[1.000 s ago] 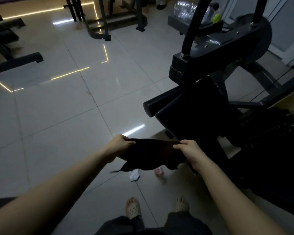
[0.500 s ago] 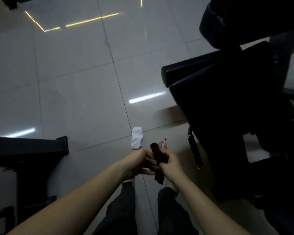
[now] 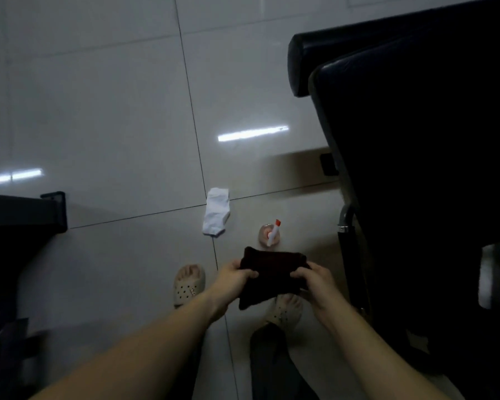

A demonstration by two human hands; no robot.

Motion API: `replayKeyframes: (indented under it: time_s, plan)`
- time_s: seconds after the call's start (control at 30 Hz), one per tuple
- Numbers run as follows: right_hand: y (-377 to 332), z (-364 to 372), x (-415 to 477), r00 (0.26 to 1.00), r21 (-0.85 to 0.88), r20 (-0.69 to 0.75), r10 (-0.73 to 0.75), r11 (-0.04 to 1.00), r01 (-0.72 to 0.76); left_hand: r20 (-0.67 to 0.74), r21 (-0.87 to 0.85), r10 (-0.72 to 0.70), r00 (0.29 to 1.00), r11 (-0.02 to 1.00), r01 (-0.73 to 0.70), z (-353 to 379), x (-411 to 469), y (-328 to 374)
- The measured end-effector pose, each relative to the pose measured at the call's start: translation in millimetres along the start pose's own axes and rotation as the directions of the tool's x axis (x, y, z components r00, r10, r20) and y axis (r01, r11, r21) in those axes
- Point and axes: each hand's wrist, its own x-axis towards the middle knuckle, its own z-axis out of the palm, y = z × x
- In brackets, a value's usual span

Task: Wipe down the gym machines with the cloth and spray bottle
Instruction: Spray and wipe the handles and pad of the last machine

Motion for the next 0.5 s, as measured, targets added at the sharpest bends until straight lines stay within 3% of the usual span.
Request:
replayKeyframes:
  time_s: [0.1, 0.2, 0.33, 0.5]
  plan:
    - [14, 6, 41, 0.996, -0.068, -0.062, -0.058, 0.996, 0.054, 0.006, 0.281, 0.168, 0.986, 0.946, -0.163, 14, 38, -4]
    - [19, 12, 84, 0.986, -0.059, -0.122, -0.115, 0.992, 0.108, -0.009, 0.298, 0.244, 0.97, 0.927, -0.23, 19, 77, 7]
    - [16, 18, 128, 0.971, -0.179, -0.113, -0.212, 0.965, 0.19, 0.003, 0.274, 0.269, 0.963, 0.926, -0.26, 25, 124, 10]
    - [23, 29, 196, 0.934, -0.136, -0.213, -0.286, 0.956, 0.261, -0.034, 0.261, 0.316, 0.948, 0.918, -0.297, 27, 187, -4]
